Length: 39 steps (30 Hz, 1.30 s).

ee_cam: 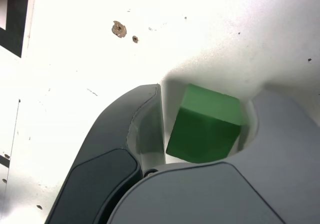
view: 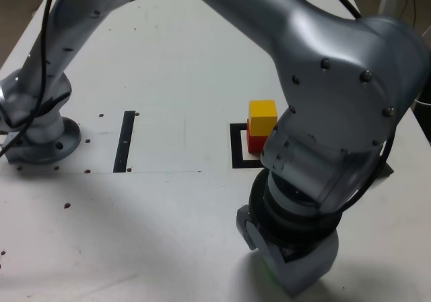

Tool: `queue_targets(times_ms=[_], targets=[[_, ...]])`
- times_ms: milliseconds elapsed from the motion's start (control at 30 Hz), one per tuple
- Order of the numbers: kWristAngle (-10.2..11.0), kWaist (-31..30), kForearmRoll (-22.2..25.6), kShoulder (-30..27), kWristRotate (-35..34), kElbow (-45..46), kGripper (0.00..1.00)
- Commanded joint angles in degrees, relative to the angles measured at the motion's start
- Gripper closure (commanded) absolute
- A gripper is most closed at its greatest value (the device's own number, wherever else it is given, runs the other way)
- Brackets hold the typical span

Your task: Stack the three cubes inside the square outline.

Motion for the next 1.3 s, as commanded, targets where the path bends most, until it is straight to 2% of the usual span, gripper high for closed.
queue_targets(times_ms=[0, 333, 567, 767, 933, 1133, 1267], targets=[[0.3, -0.1, 0.4, 0.4, -0.2, -0.3, 0.69], [0.7, 0.0, 1.9, 0.3, -1.3, -0.1, 0.69], [-1.0, 1.0, 4.2, -1.0, -3.3, -0.9, 0.69], [-1.3, 3.7, 8.4, -4.3, -8.9, -1.4, 0.69], [-0.6, 7.1, 12.4, -8.7, -14.8, -1.7, 0.69], [-0.5, 12.4, 13.1, -13.6, -23.1, -0.4, 0.7], [-1.5, 16.4, 13.1, -16.3, -26.5, 1.0, 0.7]])
